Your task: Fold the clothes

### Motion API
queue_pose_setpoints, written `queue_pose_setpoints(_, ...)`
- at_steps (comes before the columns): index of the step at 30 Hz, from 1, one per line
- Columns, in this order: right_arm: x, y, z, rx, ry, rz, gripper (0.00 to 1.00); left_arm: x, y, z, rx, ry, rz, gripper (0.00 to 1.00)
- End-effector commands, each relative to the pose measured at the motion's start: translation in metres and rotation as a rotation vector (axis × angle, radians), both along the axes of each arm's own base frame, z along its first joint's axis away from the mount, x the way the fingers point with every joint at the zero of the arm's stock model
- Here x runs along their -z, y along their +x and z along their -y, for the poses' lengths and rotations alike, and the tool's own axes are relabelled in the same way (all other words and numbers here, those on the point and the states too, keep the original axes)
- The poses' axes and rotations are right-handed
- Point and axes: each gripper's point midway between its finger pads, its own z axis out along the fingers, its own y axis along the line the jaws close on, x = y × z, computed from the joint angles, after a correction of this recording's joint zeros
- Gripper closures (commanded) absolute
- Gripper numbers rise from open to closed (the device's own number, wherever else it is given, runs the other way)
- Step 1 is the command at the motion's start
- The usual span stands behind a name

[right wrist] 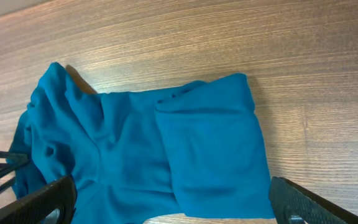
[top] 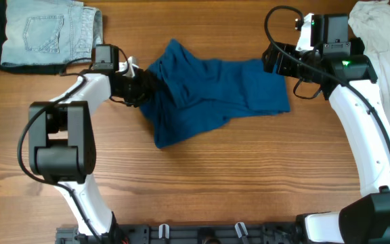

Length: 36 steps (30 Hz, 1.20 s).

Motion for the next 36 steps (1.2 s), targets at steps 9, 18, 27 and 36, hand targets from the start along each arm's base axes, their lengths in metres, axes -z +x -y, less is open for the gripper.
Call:
queue_pose_setpoints(9, 0.0, 0.003, 0.003, -0.022, -0.034, 0.01, 0.0, 0.058, -0.035, -0.018, 0.015, 0.1, -0.134, 0.33)
queue_pose_setpoints(18, 0.0, 0.003, 0.003, -0.022, -0.034, 0.01, 0.0, 0.057, -0.037, 0.019, 0.106, 0.105, -0.09, 0.3)
queue_pose_setpoints(27, 0.0, 0.003, 0.003, -0.022, -0.035, 0.01, 0.0, 0.057, -0.038, 0.027, 0.128, 0.113, -0.079, 0.28)
queue_pose_setpoints(36, 0.0, 0.003, 0.003, -0.022, -0.034, 0.01, 0.01, 0.058, -0.03, 0.025, 0.099, 0.134, -0.057, 0.32)
